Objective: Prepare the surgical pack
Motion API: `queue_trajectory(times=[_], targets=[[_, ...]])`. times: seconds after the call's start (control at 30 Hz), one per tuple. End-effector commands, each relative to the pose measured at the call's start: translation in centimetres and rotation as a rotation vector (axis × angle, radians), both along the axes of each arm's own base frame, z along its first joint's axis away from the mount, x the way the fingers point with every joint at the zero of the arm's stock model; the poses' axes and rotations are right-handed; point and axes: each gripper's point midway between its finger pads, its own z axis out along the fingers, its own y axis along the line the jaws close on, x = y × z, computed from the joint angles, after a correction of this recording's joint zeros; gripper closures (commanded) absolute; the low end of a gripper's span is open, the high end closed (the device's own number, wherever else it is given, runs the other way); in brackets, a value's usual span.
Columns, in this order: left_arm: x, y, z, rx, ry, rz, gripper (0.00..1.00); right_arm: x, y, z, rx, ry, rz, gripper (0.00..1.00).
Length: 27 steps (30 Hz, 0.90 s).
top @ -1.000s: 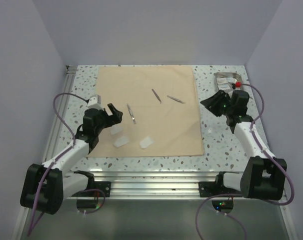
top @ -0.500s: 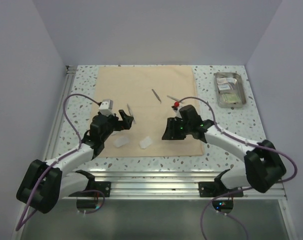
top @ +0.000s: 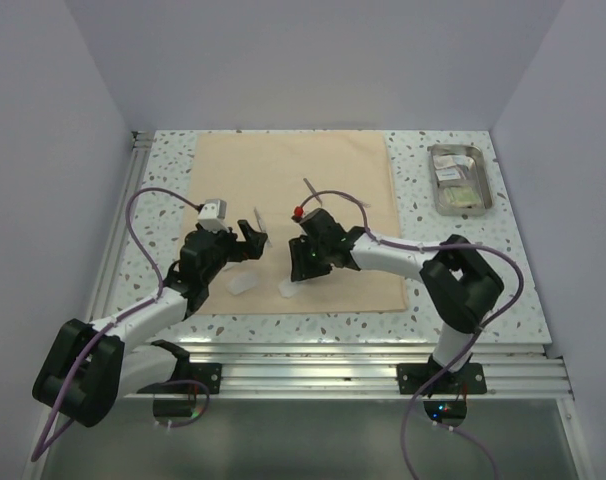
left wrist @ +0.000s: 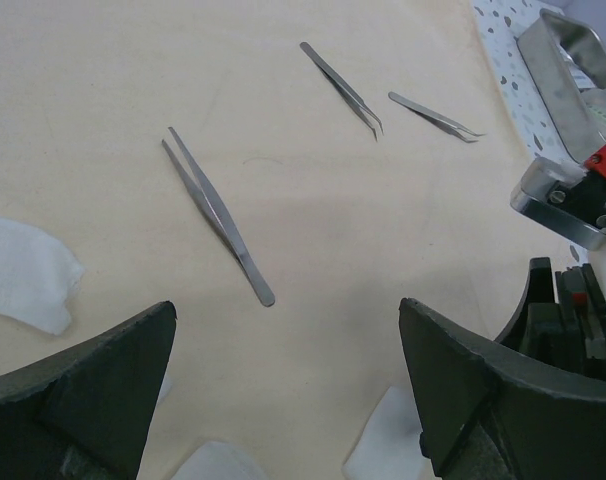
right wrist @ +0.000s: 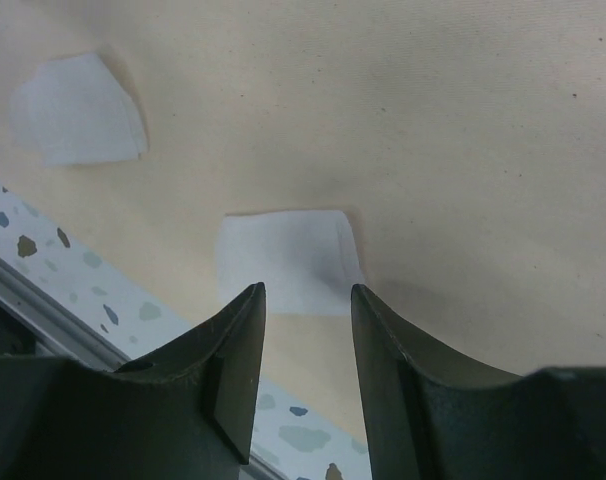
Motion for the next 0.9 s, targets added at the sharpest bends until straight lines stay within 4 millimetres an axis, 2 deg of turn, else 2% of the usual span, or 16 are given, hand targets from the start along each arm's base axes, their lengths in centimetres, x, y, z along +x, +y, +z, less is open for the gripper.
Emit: queue_trajectory(times=[0.0,0.17,0.47,0.57,0.67,0.77,0.87], targets=[[0.6,-0.1,2.0,0.002,-0.083,0.002,0.04,1.3,0.3,-0.2,-0.04,-0.049,-0.001,0.57],[0.7,-0.2,2.0,0.0,-0.079,0.0,0.04,1.6,0.4,-1.5,-0.07,-0.056,0.017,0.57],[0.8,-0.2,1.8,0.006,-0.07,0.001,0.04,0.8,0.8,-2.3,-0.094,-0.049,0.063,0.63],[0.9,-0.1,1.7,0.01,-0.066,0.005,0.04,0.4,1.1,-2.5,-0.083,-0.038,0.074,0.7],[1.0,-0.1,1.6,0.012,-0.063,0.005,0.04,0.5,1.0,-2.4,-0.083,-0.045,0.065,0.83],[1.0,-0.2,1.6,0.012,-0.062,0.004,0.04,0.7,1.0,-1.8,-0.083,-0.062,0.059,1.0],[1.0,-0.2,1.6,0.012,-0.06,0.002,0.04,0.8,1.3,-0.3,-0.052,-0.08,0.062,1.0]])
